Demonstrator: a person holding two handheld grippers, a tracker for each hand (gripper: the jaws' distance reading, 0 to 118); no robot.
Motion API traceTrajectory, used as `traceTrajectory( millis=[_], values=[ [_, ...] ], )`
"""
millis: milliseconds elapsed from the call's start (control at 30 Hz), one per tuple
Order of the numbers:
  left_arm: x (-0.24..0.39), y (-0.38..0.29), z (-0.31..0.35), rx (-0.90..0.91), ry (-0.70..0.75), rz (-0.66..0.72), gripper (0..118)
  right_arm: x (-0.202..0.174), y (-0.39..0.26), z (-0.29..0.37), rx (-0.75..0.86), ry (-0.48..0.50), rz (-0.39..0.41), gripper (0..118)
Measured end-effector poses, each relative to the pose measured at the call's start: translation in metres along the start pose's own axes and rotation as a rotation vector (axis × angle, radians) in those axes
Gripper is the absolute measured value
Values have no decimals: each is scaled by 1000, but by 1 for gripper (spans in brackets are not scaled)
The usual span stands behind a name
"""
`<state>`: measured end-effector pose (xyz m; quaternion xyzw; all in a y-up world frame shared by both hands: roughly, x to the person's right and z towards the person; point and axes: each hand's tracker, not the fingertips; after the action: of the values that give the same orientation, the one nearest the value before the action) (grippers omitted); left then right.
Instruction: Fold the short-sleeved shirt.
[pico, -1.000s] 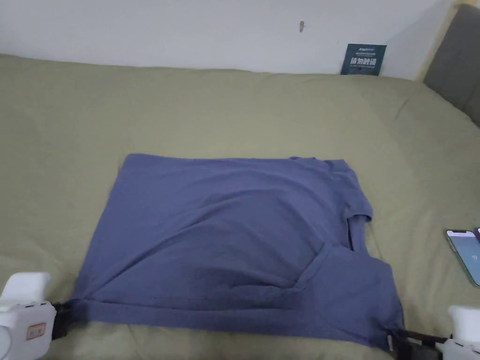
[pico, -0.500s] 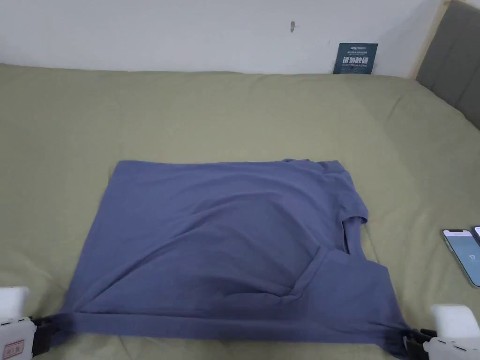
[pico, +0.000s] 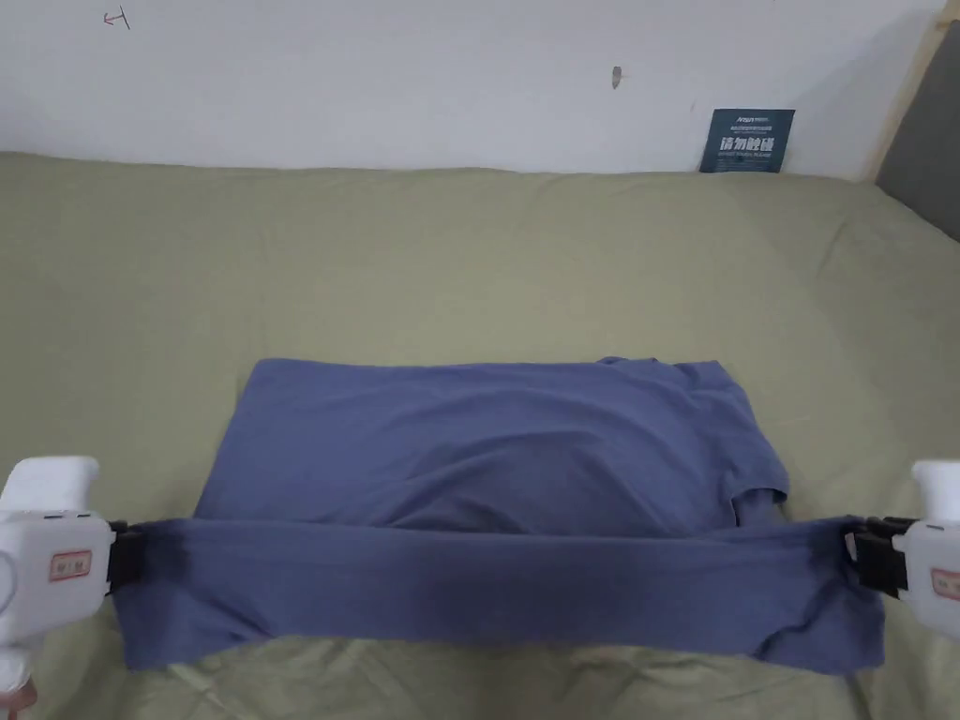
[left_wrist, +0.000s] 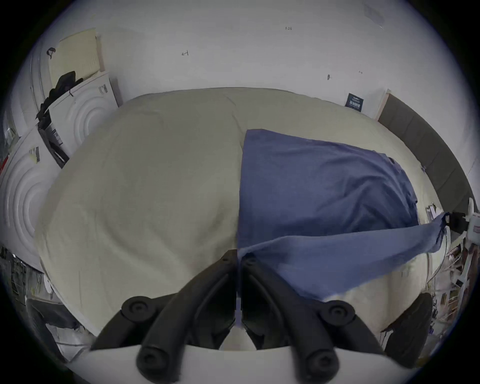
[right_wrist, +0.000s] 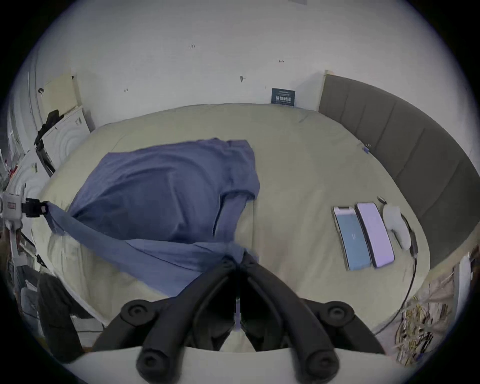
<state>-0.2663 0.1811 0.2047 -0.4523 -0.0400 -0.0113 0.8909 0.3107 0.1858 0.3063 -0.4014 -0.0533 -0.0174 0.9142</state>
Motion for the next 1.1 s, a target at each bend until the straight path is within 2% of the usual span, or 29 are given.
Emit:
traceTrajectory(
  millis=[200,367,400,433,467,533,567,633,667,700,733,767,800,833,867,900,1000,1033,1067,1100],
  values=[
    [6,37,-64,-54,26,-6,3,0,43,-68,-73,-21,38,1],
    [10,49,-100,-99,35,-17,3,2,49,-106,-120,-27,53,2],
    [10,48,-103,-103,34,-16,9,3,48,-109,-121,-24,52,8],
    [10,47,-105,-102,28,-16,42,5,47,-111,-124,-15,40,41],
    [10,45,-104,-95,24,-16,55,6,45,-110,-133,-5,25,70],
    [7,37,-98,-54,44,0,82,7,37,-102,-141,-7,11,100],
    [6,33,-94,-51,51,3,109,8,32,-99,-140,-3,8,117],
    [1,25,-78,-43,43,6,112,1,39,-101,-105,-14,-9,105],
    [-2,18,-69,-38,55,26,112,0,38,-99,-94,-9,-33,106],
    [-4,13,-62,-31,67,38,111,3,21,-65,-73,-8,-46,106],
    [-9,7,-53,-30,65,40,107,2,14,-49,-65,-17,-53,103],
    [-11,1,-45,-28,60,44,94,1,10,-40,-59,-21,-60,93],
    [-12,-6,-37,-27,56,50,61,-1,4,-29,-48,-22,-73,72],
    [-12,-12,-33,-29,52,59,0,11,-14,-20,-42,-21,-86,28],
    [-14,-18,-31,-29,47,69,0,11,-21,-14,-39,-29,-102,0],
    [-13,-21,-30,-36,25,86,0,13,-30,-7,-5,-37,-127,0],
    [-10,-28,-29,-60,-46,109,0,15,-44,-6,-50,2,-142,0],
    [-7,-29,-32,-69,-56,114,14,14,-48,-5,-56,1,-139,0],
    [-4,-29,-36,-82,-73,120,50,14,-50,-5,-61,-4,-131,0],
    [0,-28,-43,-94,-58,117,94,11,-49,-8,-64,-8,-125,0]
  ],
)
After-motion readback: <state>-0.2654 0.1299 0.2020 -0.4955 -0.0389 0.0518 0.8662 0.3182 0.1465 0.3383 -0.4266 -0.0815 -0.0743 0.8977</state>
